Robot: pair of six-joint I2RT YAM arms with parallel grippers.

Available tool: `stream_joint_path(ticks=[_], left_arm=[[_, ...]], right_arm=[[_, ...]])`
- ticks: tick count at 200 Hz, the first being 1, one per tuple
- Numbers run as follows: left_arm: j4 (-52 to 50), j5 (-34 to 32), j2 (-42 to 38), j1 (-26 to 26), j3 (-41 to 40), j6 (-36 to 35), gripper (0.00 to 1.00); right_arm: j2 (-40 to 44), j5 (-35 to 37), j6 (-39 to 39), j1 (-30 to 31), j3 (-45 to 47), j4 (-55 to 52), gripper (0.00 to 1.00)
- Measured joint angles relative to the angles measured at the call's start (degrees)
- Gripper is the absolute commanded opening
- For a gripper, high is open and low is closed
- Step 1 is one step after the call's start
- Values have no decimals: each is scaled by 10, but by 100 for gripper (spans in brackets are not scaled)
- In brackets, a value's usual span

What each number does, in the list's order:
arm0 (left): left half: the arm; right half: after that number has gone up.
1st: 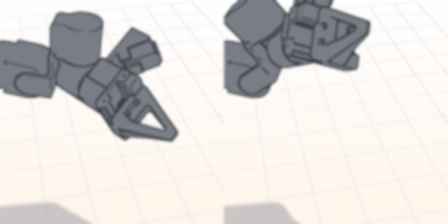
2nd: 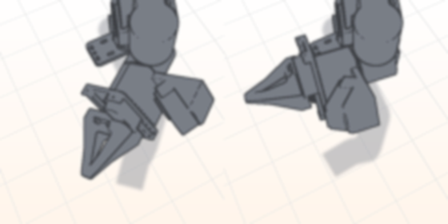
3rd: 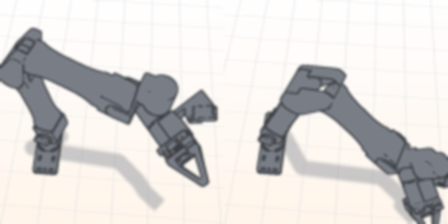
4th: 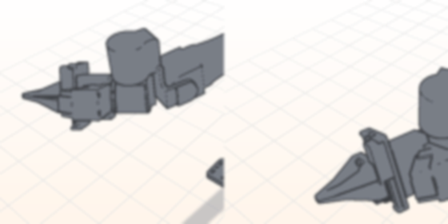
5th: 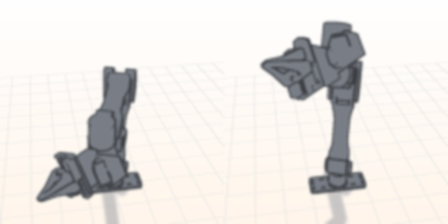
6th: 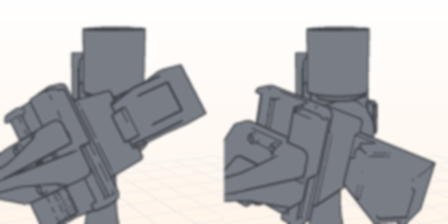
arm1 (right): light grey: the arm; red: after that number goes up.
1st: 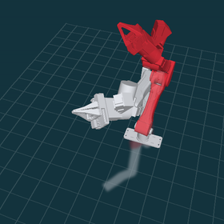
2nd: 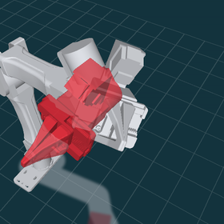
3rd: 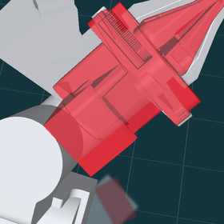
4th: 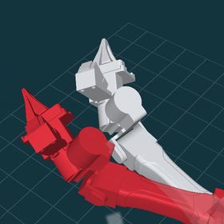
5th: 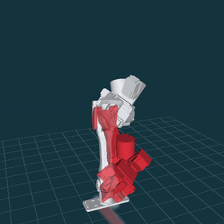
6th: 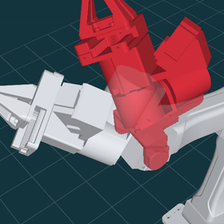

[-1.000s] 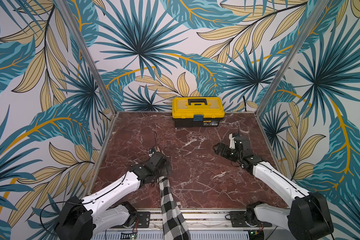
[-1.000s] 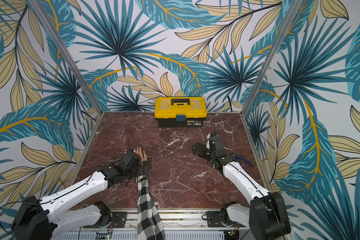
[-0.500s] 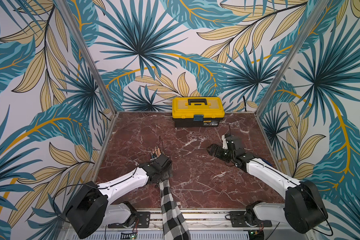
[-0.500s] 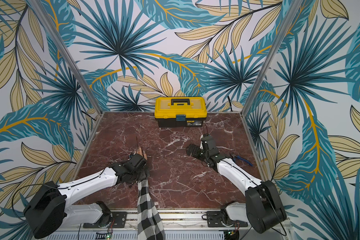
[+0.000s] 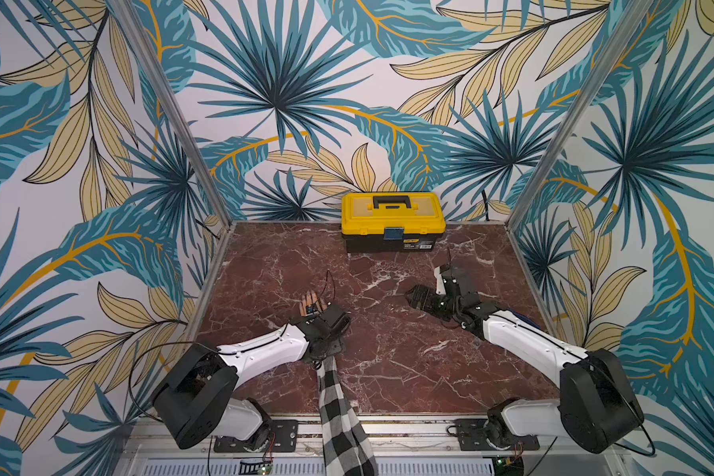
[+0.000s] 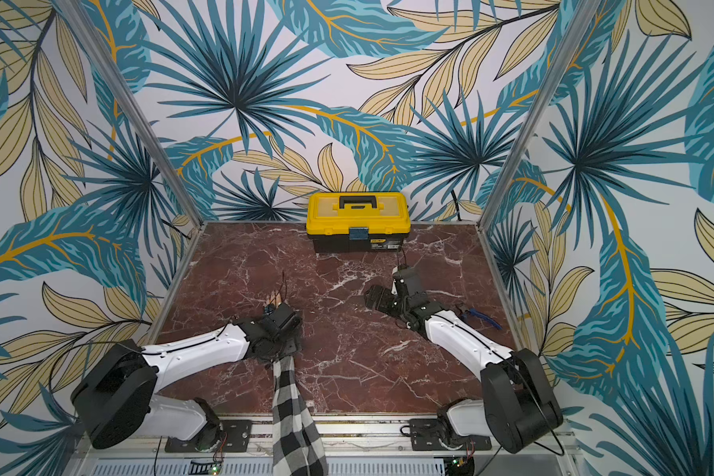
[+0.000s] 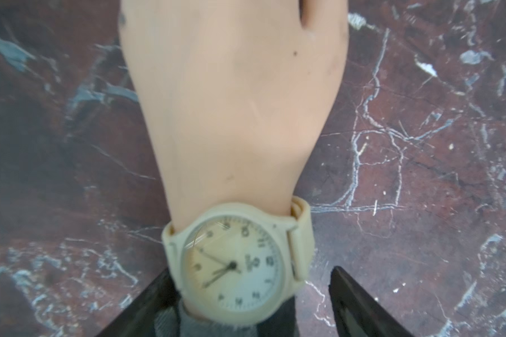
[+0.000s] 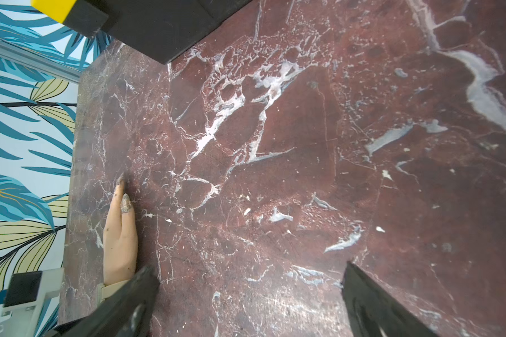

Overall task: Take off the watch
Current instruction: Adjust the hand at the center of the board.

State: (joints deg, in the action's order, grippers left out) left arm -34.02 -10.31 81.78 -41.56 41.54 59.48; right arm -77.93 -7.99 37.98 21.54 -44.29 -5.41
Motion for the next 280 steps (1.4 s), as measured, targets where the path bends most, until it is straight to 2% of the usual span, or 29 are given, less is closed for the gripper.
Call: stream_joint_path(ticks=[43,103,162,202,280], left_arm=[[4,0,12,-2,0,-6,60],[37,6,12,-34,1,-32,54],[102,47,12,-73,28,-68,52],[129,64,31,-89,76,-83,52],[142,86,62,-101,121,-94,52]], right_arm=[[0,3,0,4,-5,0,99],[-4,-16,12,10,-5,28,99],[-32,-95,51,11,33,160,97],[-75,-149,92,15,63,267,94],[-144,-200,166,24,85,430,83]])
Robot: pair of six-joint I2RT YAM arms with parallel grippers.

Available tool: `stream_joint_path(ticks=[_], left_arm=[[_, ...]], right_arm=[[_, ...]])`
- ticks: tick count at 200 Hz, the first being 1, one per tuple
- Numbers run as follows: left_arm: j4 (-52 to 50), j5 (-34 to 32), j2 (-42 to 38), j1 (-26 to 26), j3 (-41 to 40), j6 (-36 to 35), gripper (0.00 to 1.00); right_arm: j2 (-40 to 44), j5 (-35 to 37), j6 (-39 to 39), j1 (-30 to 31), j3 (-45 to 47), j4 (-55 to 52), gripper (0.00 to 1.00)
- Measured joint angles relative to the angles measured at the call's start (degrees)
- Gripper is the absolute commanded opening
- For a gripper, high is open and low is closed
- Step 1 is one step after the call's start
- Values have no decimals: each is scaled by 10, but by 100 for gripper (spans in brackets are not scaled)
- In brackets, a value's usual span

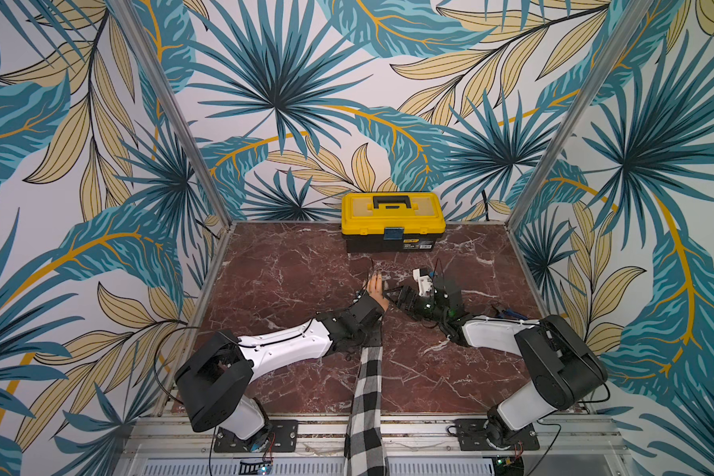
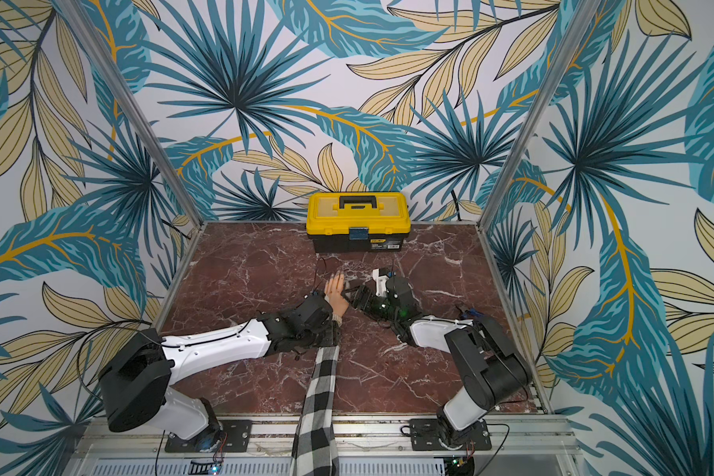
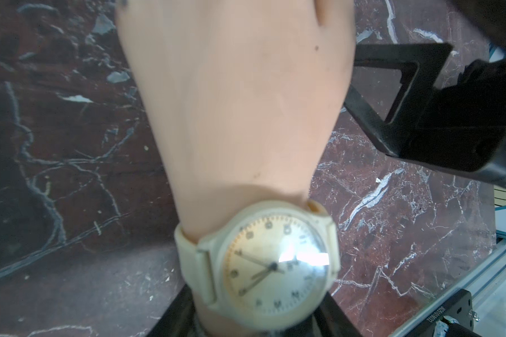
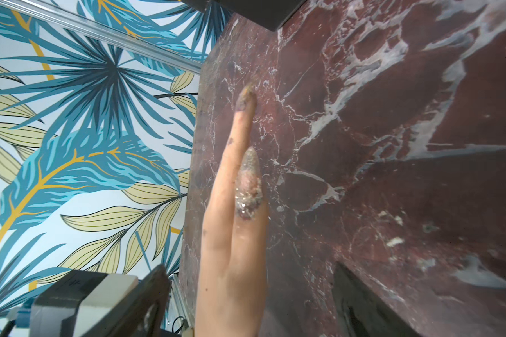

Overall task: Take off the watch
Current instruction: Adjust the hand at the center of the board.

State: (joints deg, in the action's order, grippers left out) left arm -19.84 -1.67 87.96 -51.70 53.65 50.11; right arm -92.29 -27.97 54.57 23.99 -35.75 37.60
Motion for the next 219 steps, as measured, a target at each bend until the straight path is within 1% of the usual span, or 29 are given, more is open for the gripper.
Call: stream_joint_path(ticks=[45,76,89,100,105,115,128,148,170,194,219], left_arm=[[4,7,11,-4,1,-3,51],[9,9,21,-5,12,-5,51],[11,11,22,-7,18,-6,51],[15,12,22,-9,21,-7,51],[16,13,22,-9,21,-7,53],[19,13,22,-10,21,-8,59],[23,11,22,-10,21,-10,69],[34,5,20,-10,22,-10,88],[43,-10,5,-10,19,-4,100],[47,-32,-35,-6,7,-3,99],[54,-58,-87,8,-17,1,99]], right_arm=[[-35,-19,26,7,0,56,73],[-50,-27,38,14,0,76,60],[-53,-28,41,16,0,81,53],[-54,-30,41,16,0,84,45],[-54,-29,45,17,0,85,42],[-54,-30,44,17,0,89,33],[-54,-30,44,17,1,89,24],[-53,-20,41,17,6,74,21],[-36,9,33,17,8,23,21],[23,49,10,17,8,-69,21],[89,96,-24,18,-18,-210,21]])
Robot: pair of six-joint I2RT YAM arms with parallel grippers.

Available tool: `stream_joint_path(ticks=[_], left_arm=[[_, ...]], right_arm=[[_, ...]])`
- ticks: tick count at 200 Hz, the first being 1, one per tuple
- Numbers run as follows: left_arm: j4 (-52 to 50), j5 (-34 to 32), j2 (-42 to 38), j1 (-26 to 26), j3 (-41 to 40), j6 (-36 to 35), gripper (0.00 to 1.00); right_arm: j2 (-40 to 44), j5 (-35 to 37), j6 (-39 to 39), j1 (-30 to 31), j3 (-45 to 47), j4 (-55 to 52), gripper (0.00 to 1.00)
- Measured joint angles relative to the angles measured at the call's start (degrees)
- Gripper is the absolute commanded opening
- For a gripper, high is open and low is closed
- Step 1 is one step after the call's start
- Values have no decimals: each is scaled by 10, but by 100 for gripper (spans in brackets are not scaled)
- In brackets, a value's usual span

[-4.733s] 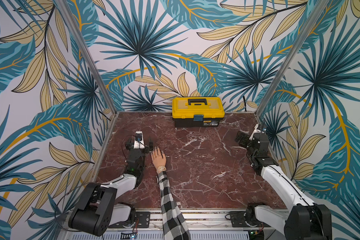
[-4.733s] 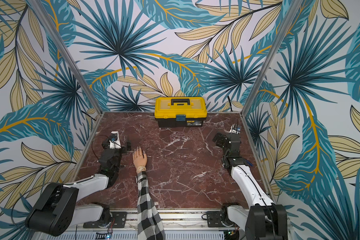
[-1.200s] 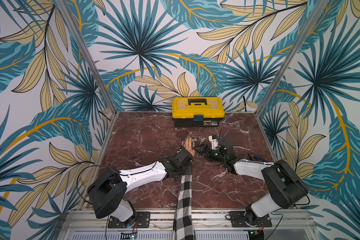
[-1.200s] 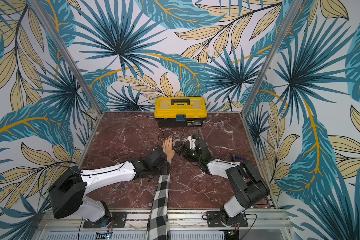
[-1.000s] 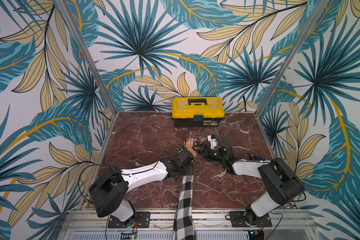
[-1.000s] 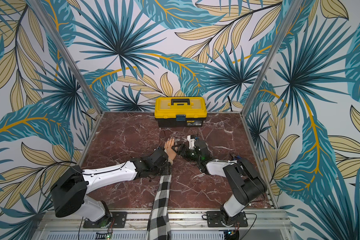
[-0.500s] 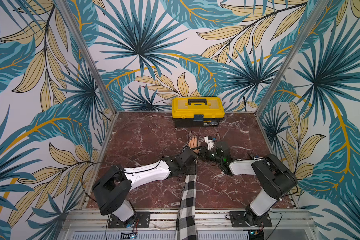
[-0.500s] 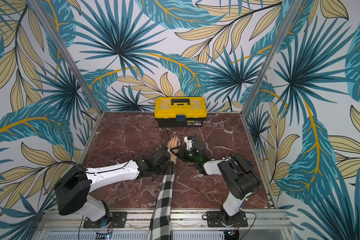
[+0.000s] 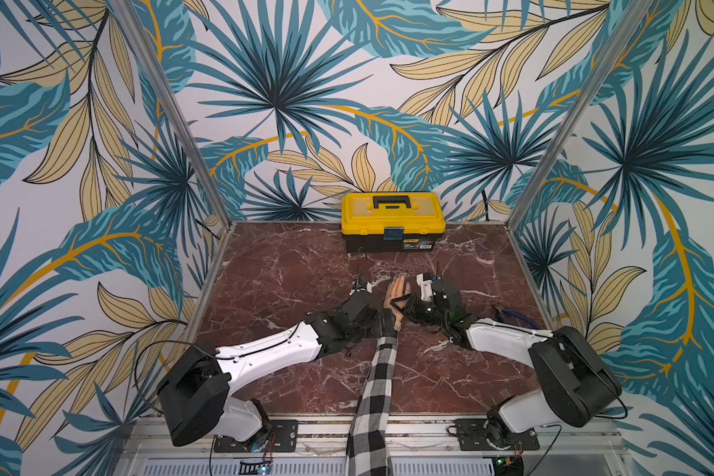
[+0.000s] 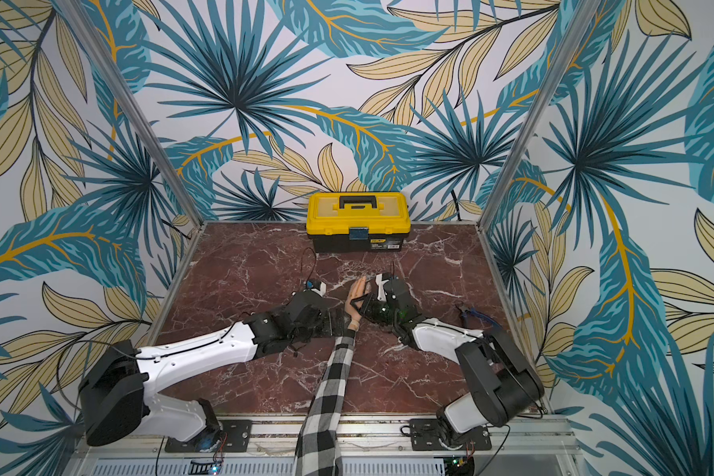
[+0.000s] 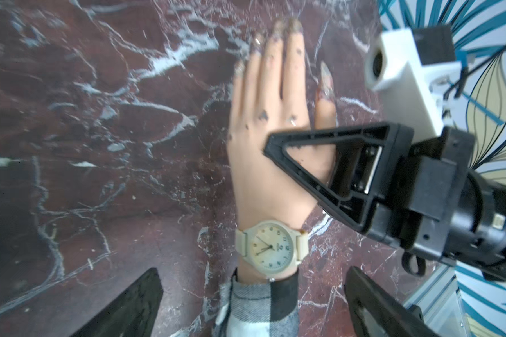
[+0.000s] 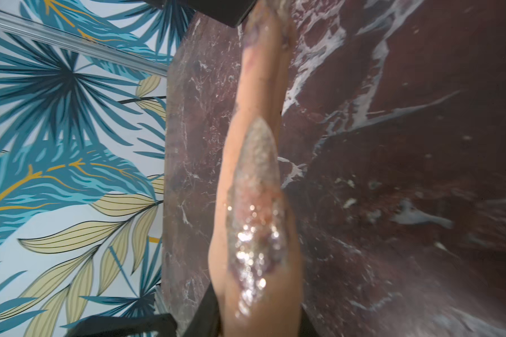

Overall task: Take off the watch
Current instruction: Adjust the hand at the center of the board.

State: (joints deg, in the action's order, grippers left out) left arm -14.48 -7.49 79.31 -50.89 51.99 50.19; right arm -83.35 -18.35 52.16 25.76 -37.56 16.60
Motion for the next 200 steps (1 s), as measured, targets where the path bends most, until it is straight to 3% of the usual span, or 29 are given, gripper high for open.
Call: stream_joint_path(ticks=[50,91,162,200], left_arm=[[1,-45,-59,79,-43,-15,99],[1,-56,-85,130,-72,-31,99],[1,-50,-89,158,-101,-43,99],[1,-47,-102,162,-125,-43,99]], right_arm=[[26,116,-70,18,-123,-302,16],[-16,229,-100,60,-230,-490,17],[-215,399,-106,151,-403,-675,22],[-322,428,-107,190,-500,-717,40]])
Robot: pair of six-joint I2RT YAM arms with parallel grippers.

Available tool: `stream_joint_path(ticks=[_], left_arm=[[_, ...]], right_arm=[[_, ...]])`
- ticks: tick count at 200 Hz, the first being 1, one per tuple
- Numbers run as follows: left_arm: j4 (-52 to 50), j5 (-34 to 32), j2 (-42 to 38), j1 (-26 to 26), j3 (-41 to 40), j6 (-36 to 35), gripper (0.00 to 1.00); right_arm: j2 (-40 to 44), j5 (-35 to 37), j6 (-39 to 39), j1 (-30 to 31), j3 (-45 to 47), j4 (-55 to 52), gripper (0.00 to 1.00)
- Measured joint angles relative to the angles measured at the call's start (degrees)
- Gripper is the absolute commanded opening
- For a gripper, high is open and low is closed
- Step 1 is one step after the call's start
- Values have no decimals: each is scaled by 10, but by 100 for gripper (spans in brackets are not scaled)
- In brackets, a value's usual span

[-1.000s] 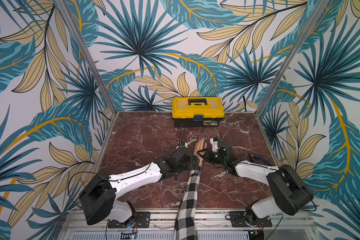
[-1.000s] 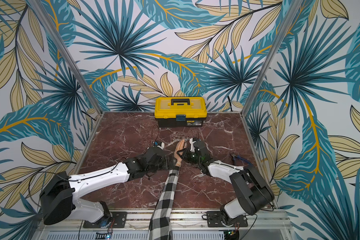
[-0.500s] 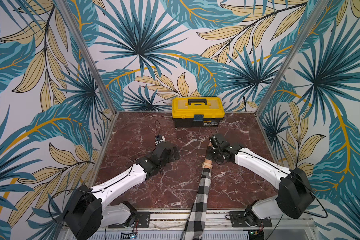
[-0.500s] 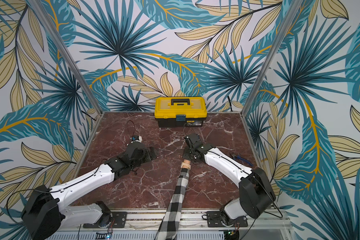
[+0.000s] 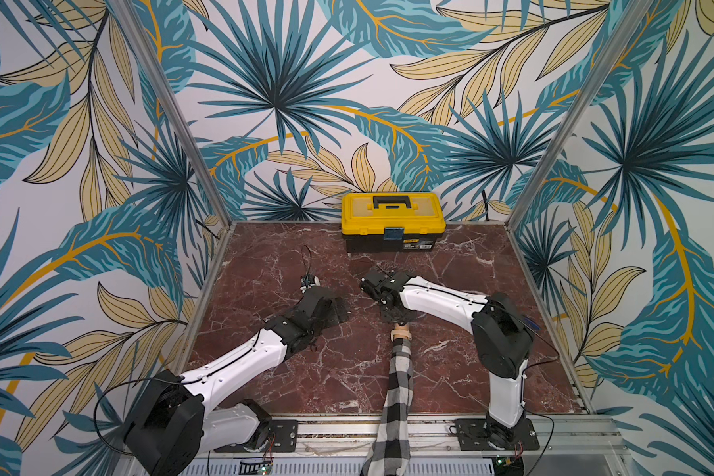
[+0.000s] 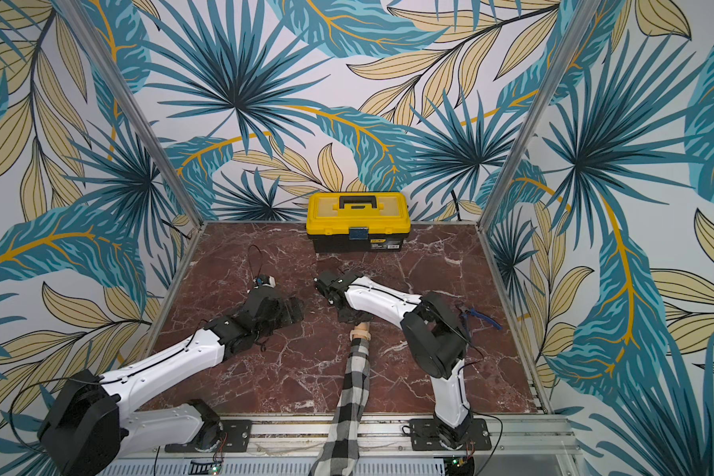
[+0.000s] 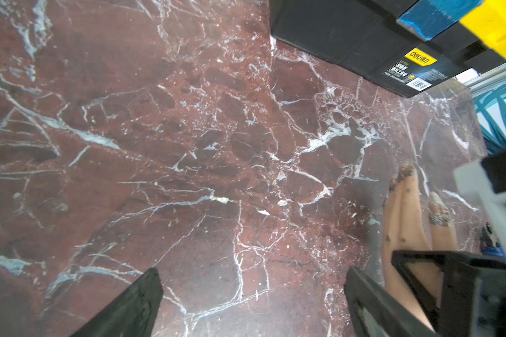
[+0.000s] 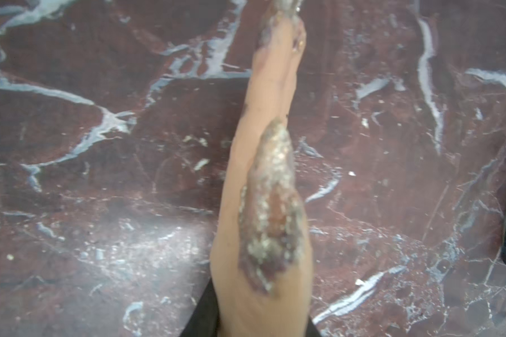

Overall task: Take off the watch
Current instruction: Adjust the hand at the center of the board.

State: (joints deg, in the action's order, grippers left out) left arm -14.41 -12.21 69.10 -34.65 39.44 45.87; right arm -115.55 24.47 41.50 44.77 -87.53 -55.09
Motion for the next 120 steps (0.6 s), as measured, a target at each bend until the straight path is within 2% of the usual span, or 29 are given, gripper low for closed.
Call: stream_joint_path(ticks=[17,32,84,120], left_arm=[[0,0,-7,1,-8,0,99],[0,0,-10,3,-10,0,99],[0,3,-28,4,-18,0,99],[0,2,-37,5,-18,-9,99]], right_arm=[[-36,2,-2,14,-35,-12,54],[-57,3,-3,27,-63,-21,59],[-64,-29,3,56,-84,-12,64],[-10,-68,5,53,-44,38,66]])
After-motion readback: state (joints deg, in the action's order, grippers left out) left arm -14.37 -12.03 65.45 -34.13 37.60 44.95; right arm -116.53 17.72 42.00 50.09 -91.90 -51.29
